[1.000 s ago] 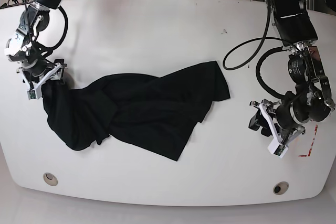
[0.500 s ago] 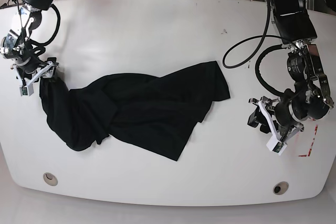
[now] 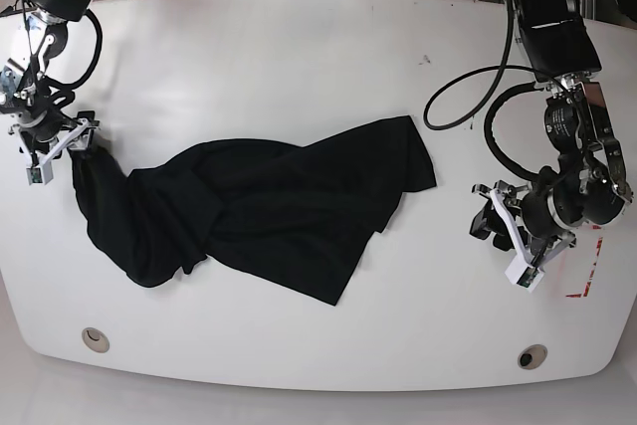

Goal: Fold the T-shirt properly
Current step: 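Drag the shirt end with the right gripper toward the table edge, then open the right gripper and regrasp the shirt end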

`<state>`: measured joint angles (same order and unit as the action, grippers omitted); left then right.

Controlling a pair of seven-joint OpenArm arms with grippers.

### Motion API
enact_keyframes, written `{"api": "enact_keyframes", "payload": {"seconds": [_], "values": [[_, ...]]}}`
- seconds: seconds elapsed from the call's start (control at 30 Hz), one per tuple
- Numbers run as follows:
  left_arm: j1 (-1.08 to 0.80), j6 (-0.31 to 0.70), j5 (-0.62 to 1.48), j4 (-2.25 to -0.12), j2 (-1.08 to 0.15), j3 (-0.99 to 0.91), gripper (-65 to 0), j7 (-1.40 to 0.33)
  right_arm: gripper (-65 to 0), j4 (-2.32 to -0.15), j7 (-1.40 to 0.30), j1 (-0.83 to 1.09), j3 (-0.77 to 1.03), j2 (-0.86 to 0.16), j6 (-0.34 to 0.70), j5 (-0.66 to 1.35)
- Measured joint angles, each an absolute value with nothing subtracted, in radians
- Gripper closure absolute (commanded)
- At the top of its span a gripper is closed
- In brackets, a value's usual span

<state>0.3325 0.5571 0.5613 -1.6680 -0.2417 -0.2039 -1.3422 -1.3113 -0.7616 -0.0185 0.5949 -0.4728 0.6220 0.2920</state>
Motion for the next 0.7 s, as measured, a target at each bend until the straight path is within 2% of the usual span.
{"api": "enact_keyframes", "payload": {"seconds": [0.2, 0.7], "values": [[0.333, 0.557, 0.561, -1.668, -0.241, -0.204, -23.5, -1.342, -40.9, -1.263, -0.737, -0.015, 0.595, -0.474, 0.622, 0.291], [0.332, 0.557, 0.561, -1.668, -0.26, -0.184, -23.5, -1.341, -40.9, -1.349, -0.763, 0.026, 0.66, -0.485, 0.625, 0.292]]}}
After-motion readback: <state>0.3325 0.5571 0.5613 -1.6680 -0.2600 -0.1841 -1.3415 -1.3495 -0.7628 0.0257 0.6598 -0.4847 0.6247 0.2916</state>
